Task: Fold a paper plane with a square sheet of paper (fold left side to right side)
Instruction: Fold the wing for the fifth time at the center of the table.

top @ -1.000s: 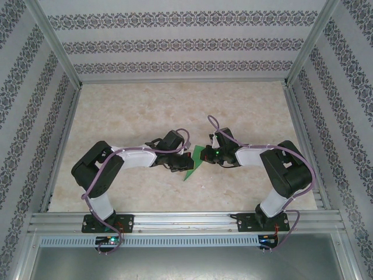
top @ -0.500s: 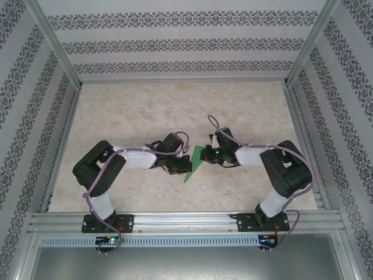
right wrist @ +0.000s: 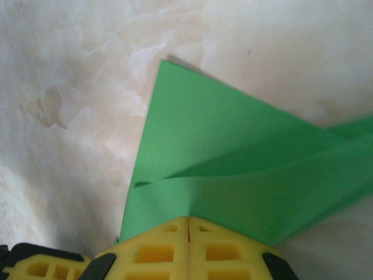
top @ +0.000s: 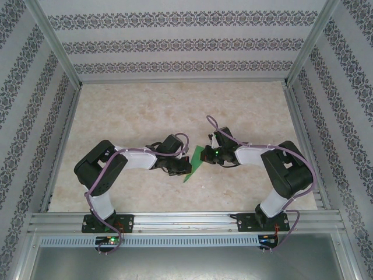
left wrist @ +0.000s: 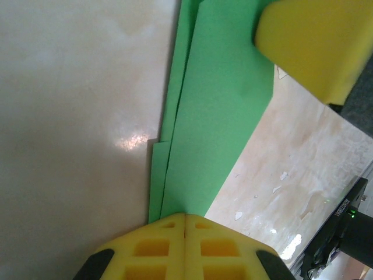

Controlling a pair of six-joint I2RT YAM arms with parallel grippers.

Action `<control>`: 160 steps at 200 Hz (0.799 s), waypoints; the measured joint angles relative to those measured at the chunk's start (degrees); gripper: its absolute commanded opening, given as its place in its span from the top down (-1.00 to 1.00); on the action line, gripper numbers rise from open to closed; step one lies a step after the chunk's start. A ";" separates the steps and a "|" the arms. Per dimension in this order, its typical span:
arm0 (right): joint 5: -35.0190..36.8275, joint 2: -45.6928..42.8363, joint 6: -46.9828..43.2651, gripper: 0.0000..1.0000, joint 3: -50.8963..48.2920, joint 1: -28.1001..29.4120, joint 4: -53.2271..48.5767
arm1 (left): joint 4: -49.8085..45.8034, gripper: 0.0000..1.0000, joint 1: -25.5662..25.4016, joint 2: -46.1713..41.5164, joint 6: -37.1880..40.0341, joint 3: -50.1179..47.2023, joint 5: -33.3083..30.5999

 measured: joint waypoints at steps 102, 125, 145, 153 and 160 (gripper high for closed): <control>-1.66 -9.92 0.87 1.00 -3.93 4.15 2.08 | 1.95 1.00 -0.72 -0.83 0.02 -1.49 -2.01; -1.84 -8.35 2.03 1.00 -4.52 5.27 3.80 | 1.92 1.00 -0.74 -0.85 0.02 -1.49 -2.12; -1.84 -6.38 2.43 1.00 -4.52 5.35 5.55 | 1.90 1.00 -1.01 -0.98 0.04 -1.49 -2.69; -1.84 -5.49 2.47 1.00 -4.52 5.38 6.32 | 1.90 1.00 -1.05 -1.01 0.04 -1.49 -2.80; -1.81 -4.66 2.60 1.00 -4.52 5.35 6.84 | 1.88 1.00 -1.05 -1.01 0.04 -1.49 -2.86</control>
